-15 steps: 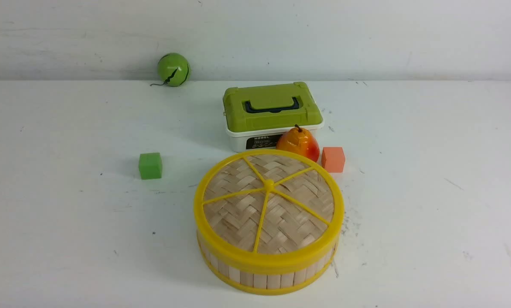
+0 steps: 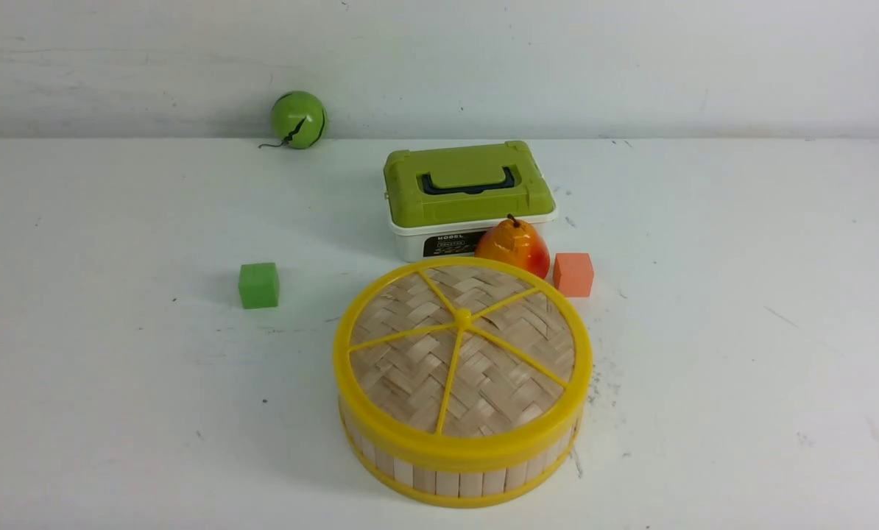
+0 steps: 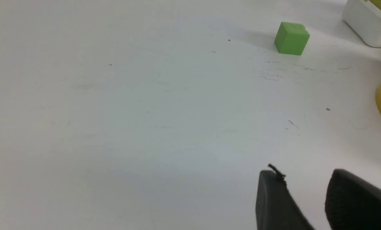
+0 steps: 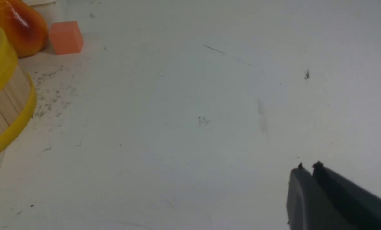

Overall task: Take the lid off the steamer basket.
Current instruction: Use the right arm to lift the lid of the steamer

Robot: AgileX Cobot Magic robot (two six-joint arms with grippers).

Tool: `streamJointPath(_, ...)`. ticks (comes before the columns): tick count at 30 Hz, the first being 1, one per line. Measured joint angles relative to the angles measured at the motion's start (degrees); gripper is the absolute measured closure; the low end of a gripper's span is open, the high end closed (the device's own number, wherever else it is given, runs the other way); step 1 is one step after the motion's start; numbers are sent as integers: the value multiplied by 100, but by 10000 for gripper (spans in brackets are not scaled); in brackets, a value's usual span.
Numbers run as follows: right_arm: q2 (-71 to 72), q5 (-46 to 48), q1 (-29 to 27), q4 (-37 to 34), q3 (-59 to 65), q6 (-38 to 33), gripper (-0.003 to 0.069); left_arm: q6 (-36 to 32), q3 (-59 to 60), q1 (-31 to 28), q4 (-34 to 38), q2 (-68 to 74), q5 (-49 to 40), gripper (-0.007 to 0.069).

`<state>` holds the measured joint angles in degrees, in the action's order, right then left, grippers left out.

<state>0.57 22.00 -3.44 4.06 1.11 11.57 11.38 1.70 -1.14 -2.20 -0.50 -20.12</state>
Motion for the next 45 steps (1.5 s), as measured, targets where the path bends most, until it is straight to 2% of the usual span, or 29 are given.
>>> streamJointPath(27,0,0,0,-118,0,11,620,0,0,0,0,0,0,385)
streamJointPath(30,0,0,0,-740,0,318,620,0,0,0,0,0,0,385)
streamJointPath(37,0,87,0,-3836,33,2255,610,0,0,0,0,0,0,385)
streamJointPath(40,0,108,0,-4270,45,2396,607,0,0,0,0,0,0,385)
streamJointPath(45,0,108,0,-4288,45,2106,600,0,0,0,0,0,0,385)
